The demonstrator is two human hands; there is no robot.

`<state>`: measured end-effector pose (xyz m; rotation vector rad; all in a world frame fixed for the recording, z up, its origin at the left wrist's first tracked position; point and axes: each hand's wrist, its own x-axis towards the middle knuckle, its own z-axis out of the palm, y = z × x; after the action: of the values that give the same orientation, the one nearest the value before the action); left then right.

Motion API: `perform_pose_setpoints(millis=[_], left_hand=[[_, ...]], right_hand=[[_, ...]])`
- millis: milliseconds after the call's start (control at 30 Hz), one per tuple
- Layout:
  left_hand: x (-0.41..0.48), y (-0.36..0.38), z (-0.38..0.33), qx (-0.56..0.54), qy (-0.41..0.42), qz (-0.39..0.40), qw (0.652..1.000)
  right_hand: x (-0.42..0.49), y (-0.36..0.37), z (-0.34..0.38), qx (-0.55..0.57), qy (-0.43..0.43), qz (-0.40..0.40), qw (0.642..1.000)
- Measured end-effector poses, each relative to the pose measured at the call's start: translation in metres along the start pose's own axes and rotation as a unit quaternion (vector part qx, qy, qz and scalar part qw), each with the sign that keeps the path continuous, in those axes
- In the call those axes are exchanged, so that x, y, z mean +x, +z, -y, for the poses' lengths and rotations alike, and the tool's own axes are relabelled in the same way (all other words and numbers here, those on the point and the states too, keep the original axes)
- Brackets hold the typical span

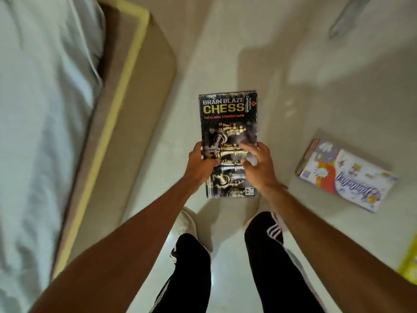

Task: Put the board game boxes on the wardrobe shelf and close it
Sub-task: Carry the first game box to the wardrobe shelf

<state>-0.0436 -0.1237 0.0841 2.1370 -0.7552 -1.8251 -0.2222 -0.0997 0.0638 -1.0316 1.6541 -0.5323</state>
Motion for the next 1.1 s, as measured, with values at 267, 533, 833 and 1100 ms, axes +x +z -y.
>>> perform_pose_setpoints(millis=[267, 533, 833, 1100], left_hand=[[-0.28, -0.049, -0.23, -0.05, 0.093, -0.045, 0.993], [-0.378, -0.062, -0.357, -0.098, 0.135, -0.026, 0.986], [-0.303, -0.133, -0.506, -0.108, 0.178, -0.017, 0.978], [-0.221, -0.242, -0.657, -0.078, 0.252, -0.102, 0.959]], right_hand=[[-0.118, -0.191, 0.299, -0.005, -0.075, 0.081, 0.994], [-0.137, -0.301, 0.445, -0.084, -0.125, 0.076, 0.986], [0.002, -0.298, 0.591, -0.129, -0.147, 0.078, 0.977], [0.156, -0.262, 0.753, -0.171, -0.208, 0.115, 0.956]])
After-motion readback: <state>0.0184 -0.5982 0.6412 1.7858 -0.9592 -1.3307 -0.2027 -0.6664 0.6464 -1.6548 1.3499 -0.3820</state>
